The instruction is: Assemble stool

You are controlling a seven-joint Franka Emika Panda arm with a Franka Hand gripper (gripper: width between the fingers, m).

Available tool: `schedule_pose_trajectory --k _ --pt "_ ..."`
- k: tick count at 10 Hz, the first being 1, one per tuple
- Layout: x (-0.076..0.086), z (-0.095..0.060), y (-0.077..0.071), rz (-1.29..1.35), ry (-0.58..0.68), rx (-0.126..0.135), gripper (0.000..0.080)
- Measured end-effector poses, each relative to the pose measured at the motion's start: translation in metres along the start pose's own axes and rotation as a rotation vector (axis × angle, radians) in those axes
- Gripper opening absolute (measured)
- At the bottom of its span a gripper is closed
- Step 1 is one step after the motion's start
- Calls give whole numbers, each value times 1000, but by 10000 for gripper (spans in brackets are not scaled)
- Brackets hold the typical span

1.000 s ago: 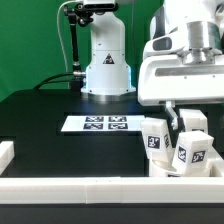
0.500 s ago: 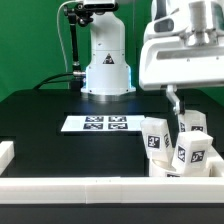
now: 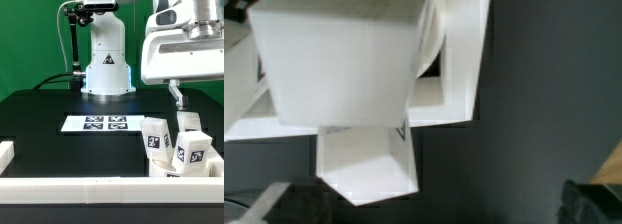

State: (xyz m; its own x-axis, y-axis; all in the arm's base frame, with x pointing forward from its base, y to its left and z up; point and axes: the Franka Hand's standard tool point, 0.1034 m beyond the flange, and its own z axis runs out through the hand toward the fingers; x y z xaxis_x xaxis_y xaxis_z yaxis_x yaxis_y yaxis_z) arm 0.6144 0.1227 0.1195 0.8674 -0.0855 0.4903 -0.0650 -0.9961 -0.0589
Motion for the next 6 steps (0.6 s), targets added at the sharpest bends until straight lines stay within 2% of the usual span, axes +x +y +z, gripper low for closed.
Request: schedule_pose_trajectory --k 4,6 --pt "0 -3 1 -5 -1 2 649" --pt "-8 -5 0 -13 10 1 649"
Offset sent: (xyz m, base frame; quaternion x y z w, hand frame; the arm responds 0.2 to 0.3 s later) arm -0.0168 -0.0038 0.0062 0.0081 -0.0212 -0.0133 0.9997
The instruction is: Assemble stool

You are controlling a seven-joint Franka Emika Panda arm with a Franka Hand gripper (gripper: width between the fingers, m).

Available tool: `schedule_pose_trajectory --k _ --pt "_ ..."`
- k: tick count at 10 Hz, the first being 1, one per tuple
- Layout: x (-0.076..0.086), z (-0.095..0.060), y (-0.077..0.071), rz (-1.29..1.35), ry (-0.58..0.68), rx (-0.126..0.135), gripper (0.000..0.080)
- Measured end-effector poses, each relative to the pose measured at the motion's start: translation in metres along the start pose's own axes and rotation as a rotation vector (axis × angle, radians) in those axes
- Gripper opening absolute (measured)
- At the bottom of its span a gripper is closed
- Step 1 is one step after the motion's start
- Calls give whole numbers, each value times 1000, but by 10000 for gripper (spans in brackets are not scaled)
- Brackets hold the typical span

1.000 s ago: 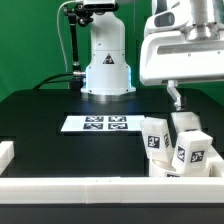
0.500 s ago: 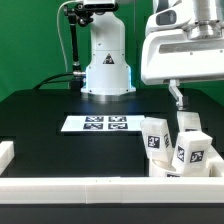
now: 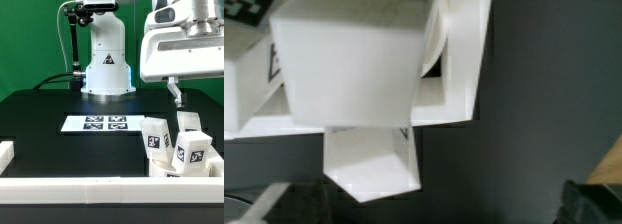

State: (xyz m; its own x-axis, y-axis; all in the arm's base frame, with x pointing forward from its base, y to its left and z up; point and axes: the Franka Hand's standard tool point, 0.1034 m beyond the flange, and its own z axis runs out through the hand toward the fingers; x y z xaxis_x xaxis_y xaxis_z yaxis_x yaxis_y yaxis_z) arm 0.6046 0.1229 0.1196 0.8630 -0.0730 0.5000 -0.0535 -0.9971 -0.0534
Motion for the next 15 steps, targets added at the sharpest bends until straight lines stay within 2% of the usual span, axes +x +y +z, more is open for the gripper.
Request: schedule_pose_trajectory --k 5,6,8,11,13,15 --pt "0 2 4 2 -32 -3 649" --pt "-7 4 6 7 -103 -5 649" --pt "-4 4 10 26 -221 -5 649" --pt "-10 3 11 45 -414 -3 649" --pt "-6 4 11 28 -378 -2 649" --pt "-4 5 6 -44 -355 13 649"
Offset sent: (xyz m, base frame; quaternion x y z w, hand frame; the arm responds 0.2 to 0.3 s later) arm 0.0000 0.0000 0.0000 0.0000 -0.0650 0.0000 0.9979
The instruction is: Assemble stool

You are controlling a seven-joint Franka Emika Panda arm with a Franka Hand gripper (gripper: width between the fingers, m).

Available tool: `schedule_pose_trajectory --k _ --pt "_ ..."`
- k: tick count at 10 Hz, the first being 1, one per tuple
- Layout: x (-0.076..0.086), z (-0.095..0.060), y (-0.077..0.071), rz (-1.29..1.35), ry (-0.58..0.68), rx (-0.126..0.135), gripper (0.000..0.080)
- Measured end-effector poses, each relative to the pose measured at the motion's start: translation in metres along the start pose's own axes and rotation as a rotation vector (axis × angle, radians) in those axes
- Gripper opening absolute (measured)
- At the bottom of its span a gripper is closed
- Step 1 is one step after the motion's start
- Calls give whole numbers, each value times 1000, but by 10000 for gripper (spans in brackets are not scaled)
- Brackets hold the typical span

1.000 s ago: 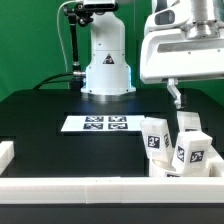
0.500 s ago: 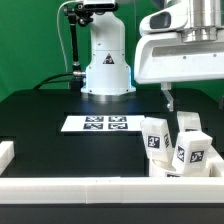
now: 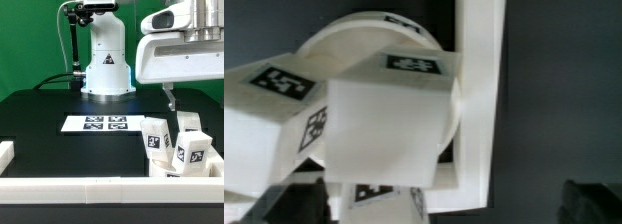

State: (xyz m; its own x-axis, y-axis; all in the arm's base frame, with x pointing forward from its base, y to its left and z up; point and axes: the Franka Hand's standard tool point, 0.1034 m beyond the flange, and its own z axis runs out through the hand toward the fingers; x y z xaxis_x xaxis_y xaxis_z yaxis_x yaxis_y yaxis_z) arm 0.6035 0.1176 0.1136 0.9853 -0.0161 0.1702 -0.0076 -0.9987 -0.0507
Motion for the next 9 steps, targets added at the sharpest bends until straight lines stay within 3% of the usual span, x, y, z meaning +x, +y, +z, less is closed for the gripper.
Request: schedule_pose_trajectory --k 3,7,9 --pt "7 2 5 -421 46 -24 649" --pt "8 3 12 -682 36 -69 649" --pt "3 4 7 -861 20 -96 649"
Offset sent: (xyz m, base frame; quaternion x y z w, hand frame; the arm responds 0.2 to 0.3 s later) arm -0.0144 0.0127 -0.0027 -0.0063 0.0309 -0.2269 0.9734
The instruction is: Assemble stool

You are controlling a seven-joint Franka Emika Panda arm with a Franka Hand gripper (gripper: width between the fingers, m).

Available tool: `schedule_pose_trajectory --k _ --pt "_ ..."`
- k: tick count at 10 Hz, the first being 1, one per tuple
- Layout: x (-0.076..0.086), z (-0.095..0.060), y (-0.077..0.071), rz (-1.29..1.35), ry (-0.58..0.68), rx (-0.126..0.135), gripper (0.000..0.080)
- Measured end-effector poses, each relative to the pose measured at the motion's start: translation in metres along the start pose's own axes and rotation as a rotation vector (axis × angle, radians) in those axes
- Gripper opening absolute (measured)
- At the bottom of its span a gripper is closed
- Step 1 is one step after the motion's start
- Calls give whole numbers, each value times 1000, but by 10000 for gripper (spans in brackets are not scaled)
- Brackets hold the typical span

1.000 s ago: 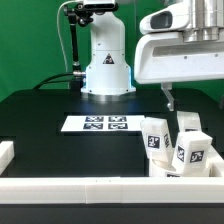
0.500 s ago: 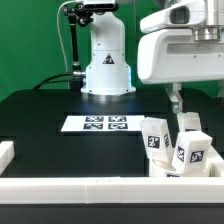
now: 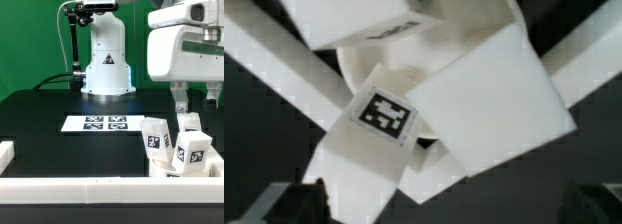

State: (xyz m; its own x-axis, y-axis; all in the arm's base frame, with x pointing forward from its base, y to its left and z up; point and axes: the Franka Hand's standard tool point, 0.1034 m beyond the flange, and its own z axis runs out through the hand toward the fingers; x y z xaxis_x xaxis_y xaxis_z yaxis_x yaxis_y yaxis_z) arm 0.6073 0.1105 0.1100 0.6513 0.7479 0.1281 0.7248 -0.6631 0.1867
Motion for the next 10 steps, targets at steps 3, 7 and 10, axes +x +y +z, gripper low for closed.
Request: schedule_pose_trajectory --k 3,7,10 --pt "2 1 -20 -117 -28 1 649" --pt "-1 7 -25 -108 -30 5 649" --pt "-5 9 -17 -199 -24 -6 649"
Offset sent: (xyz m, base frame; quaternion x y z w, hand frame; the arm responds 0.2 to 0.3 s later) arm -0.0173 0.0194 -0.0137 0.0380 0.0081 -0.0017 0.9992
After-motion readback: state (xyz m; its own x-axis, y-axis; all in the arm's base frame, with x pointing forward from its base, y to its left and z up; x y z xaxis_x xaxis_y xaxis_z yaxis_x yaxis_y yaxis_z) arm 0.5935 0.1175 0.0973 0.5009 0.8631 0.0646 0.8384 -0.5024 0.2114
